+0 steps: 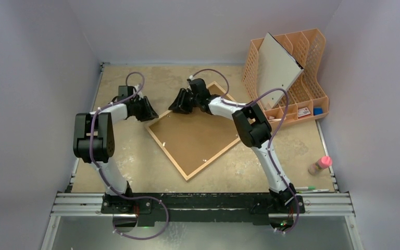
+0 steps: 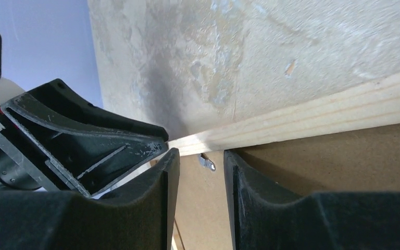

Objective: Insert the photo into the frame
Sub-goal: Adjust the photo frame at the center of the board.

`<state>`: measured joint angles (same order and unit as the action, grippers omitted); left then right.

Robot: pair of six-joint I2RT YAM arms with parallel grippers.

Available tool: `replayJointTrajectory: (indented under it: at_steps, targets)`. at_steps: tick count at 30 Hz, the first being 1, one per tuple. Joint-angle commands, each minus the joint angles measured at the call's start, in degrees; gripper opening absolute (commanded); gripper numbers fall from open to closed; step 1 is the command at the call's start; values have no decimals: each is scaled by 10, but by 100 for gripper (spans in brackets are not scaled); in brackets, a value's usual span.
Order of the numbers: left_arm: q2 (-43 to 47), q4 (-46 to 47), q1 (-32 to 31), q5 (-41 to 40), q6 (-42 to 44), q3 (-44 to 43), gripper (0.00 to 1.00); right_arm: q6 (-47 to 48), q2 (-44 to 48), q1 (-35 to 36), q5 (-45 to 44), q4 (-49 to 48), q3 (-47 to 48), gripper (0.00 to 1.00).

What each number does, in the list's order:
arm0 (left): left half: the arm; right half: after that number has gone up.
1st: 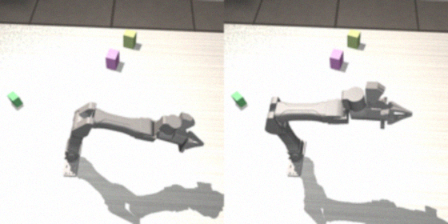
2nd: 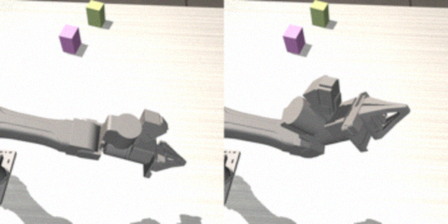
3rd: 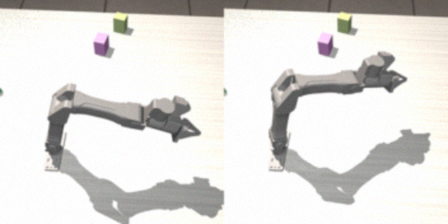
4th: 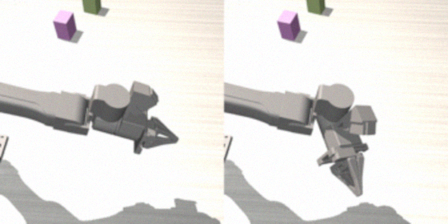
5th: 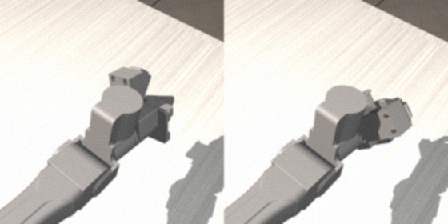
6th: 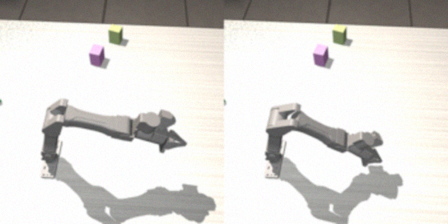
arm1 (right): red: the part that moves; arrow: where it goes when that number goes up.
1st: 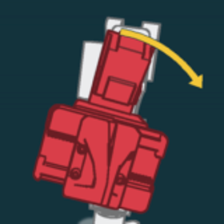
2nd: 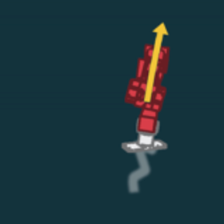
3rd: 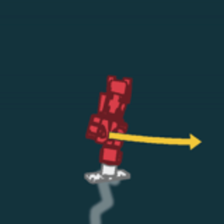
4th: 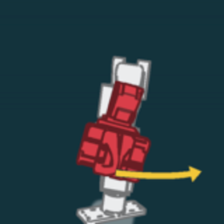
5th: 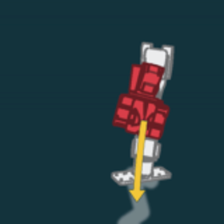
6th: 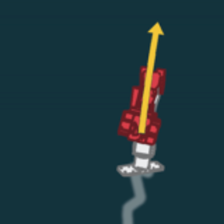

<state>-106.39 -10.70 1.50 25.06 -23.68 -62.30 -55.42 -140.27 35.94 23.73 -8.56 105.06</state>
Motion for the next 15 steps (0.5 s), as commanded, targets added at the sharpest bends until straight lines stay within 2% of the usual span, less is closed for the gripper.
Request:
replayJointTrajectory:
  at_steps: [1,10,15]
  targets:
    - [37,-71,-4,-16,-19,62,26,90,52,19,-49,28,-20,39]
    - [83,-62,-4,24,3,86,36,393,195,39,-154,9,-135,39]
    - [81,-37,-9,22,-6,81,45,516,208,83,-196,15,-158,39]
